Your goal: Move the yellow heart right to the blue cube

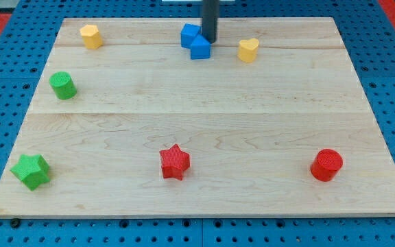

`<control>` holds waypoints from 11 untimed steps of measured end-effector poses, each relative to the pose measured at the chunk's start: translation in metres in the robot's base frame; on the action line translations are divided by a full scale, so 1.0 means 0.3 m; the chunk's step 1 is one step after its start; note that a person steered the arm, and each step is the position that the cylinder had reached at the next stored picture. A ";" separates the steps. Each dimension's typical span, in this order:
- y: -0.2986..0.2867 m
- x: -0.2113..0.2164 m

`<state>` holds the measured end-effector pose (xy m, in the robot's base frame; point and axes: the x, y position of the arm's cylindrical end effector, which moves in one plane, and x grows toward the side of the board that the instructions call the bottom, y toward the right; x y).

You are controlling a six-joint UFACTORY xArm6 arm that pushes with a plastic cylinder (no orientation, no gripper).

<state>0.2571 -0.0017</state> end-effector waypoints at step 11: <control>0.167 0.341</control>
